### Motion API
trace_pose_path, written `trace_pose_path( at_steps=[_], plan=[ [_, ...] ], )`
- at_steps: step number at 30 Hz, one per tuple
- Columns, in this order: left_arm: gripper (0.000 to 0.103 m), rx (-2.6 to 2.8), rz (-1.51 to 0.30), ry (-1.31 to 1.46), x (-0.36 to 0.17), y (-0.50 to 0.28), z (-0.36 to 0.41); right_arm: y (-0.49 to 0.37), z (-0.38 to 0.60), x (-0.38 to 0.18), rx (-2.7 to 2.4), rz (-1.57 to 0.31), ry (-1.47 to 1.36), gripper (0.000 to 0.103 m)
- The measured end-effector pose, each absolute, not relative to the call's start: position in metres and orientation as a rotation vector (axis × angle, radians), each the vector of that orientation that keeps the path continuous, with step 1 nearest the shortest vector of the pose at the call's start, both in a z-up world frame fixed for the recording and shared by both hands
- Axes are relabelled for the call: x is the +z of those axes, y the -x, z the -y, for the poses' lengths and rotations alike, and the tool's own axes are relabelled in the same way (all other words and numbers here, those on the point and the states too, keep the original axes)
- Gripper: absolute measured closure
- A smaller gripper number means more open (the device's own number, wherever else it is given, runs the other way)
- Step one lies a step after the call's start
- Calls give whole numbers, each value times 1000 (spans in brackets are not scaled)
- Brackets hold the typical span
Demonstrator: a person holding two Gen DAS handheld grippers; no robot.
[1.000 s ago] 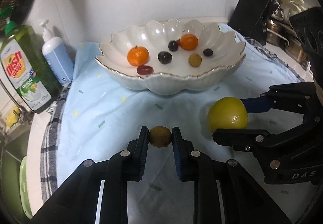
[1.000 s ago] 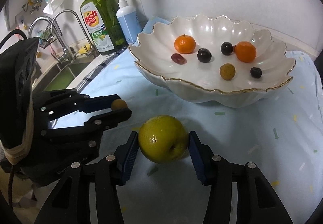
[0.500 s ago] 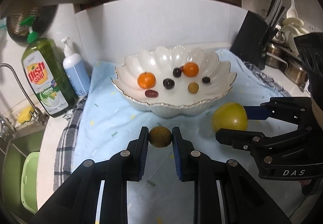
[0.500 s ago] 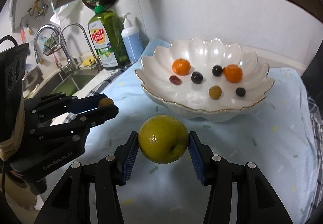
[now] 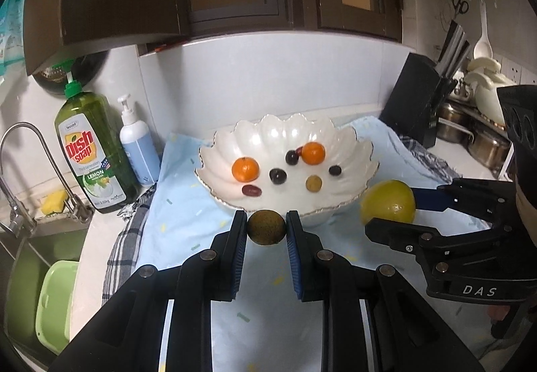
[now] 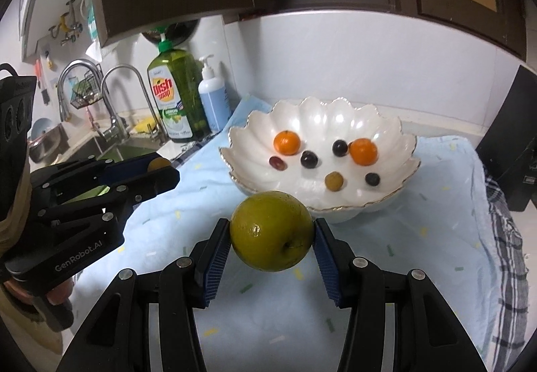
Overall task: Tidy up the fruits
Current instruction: 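Lift the brown fruit and apple and carry both over the white bowl, then lower both tools into the bowl and open them to release the fruits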
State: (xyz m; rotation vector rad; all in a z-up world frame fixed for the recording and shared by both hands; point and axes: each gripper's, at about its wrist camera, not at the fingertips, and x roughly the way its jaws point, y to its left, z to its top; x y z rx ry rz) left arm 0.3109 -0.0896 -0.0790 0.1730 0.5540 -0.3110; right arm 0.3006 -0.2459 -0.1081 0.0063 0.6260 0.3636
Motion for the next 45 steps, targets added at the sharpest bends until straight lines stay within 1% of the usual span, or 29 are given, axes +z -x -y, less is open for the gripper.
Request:
trace_pose_path(
  at_steps=[12,24,35,45],
  plan=[
    [79,-306,-470,-154,-52,-317,98,-303,261,-82,310,-508,-13,52],
    [79,-297,-424,-141,-33,-349,108,-329,269,-60,269,-434,0,52],
    [79,-302,-424,-161,-25,-387,122,-375,276,-60,230,-455,31,52],
    [79,-312,-486,-169,-36,-429,138,-415,297,-77,171,-529,18,52]
  ],
)
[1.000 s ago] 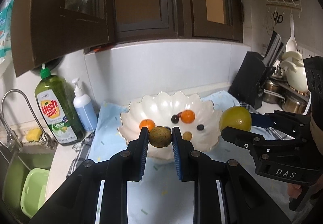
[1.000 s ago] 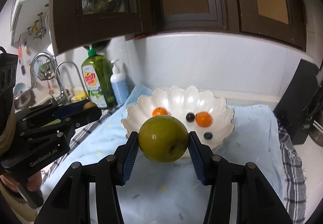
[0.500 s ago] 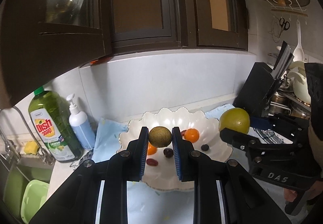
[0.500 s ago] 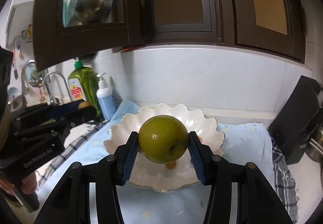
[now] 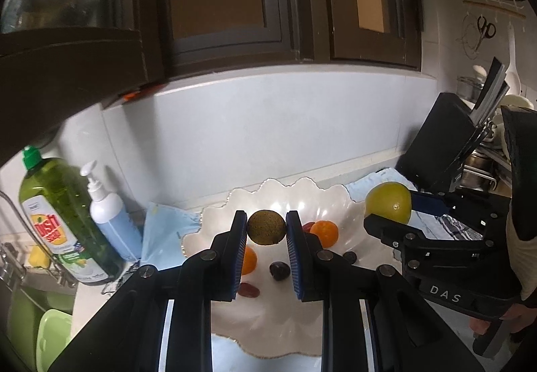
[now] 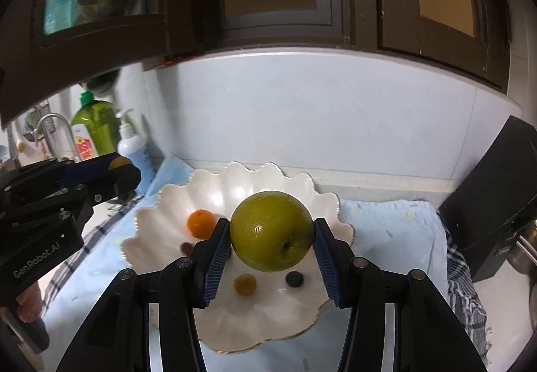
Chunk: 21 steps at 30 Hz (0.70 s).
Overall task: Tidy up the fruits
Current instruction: 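Lower both tools into the bowl and open them to release the fruits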
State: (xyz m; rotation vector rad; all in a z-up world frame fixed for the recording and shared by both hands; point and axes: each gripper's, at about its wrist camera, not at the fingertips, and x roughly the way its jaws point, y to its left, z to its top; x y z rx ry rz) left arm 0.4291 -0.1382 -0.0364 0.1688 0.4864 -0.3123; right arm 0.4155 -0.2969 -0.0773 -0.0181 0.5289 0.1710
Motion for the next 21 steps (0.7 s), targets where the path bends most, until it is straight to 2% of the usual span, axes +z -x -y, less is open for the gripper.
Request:
trace_pose_path(
  at_steps=[21],
  plan=[
    [79,-338,-690,-206,-98,-503,183,-466,316,-121,112,-683,28,52]
  ],
)
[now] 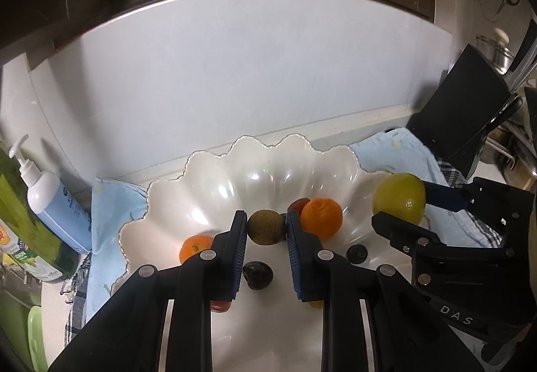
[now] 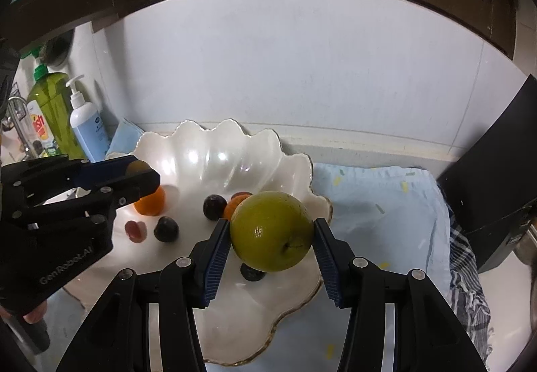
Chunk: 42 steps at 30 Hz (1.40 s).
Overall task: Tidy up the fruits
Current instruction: 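Lower both tools into the bowl and open them to release the fruits, then withdraw both open tools from the bowl back over the cloth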
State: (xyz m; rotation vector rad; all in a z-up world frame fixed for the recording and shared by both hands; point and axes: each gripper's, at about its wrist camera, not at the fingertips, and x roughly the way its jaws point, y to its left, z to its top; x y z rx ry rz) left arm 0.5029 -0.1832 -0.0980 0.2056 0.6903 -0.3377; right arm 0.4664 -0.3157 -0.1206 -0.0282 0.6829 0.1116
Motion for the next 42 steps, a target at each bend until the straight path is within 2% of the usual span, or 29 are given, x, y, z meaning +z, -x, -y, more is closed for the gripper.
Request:
trace_pose_path(
  at_steps=[4,6,7,8,9,10,12,16,18,22,31,42],
  plan=[
    [63,-322,-694,-219,-102,-504,183,-471,316,-126,114,-700,29,52],
    [62,-310,-689,-221,-101,-503,181,-472,315,-127,113,-704,27,51],
    [57,-302,-686,-222,-100,-502,180,-472,315,-128,112,-706,28,51],
    [50,-293,-682,-222,-99,-502,178,-472,315,-127,104,-698,29,46],
    [47,-279,-675,-220,-98,-500,175,-472,315,-126,97,-694,30,38],
    [45,-269,-668,-219,-96,-499,173,-471,316,-124,82,-684,30,35],
    [43,-242,-658,-216,-93,-495,167,-468,316,-120,59,-663,33,34],
    [30,-195,-635,-197,-85,-483,153,-460,317,-116,25,-652,36,34],
    [24,-175,-624,-188,-80,-473,146,-451,317,-113,15,-643,30,26],
    [15,-148,-584,-180,-70,-445,134,-430,313,-103,3,-602,29,24],
    [1,-81,-489,-148,-41,-379,112,-370,301,-74,22,-500,21,13],
    [0,-59,-411,-124,-19,-295,85,-289,280,-48,23,-419,-7,11]
  ],
)
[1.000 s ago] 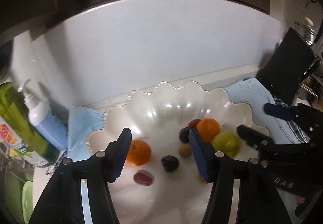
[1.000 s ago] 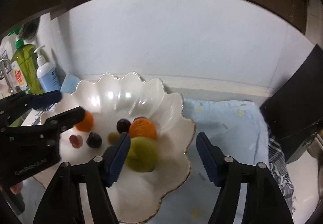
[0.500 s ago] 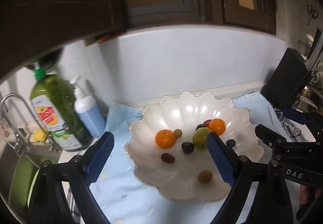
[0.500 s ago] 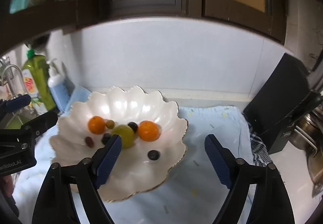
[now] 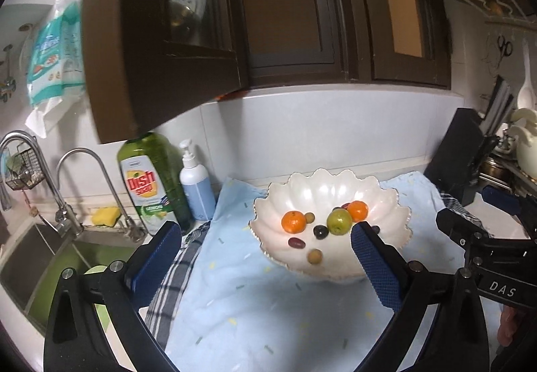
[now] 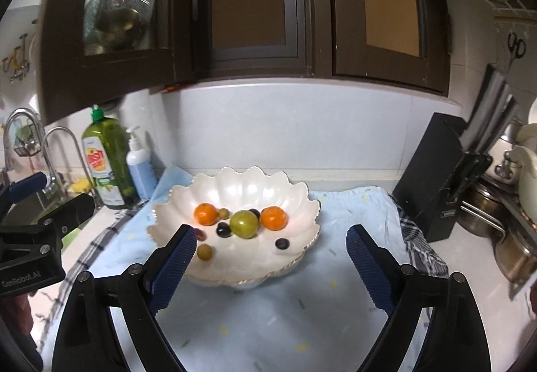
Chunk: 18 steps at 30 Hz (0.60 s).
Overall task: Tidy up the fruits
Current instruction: 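Withdraw both open tools from the bowl back over the cloth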
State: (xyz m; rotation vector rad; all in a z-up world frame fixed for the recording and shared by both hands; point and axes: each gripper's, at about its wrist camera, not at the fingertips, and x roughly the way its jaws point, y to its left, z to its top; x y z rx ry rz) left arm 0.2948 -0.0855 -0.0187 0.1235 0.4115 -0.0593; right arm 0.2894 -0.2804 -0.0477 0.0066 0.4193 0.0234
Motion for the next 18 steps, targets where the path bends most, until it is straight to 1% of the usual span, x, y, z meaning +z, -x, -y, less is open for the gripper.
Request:
trace_pose_path(
  at_steps=[18],
  plan=[
    [0,-95,-379,-161,-1,-164,45,-147,246,-28,-50,-352,-26,11]
  ],
)
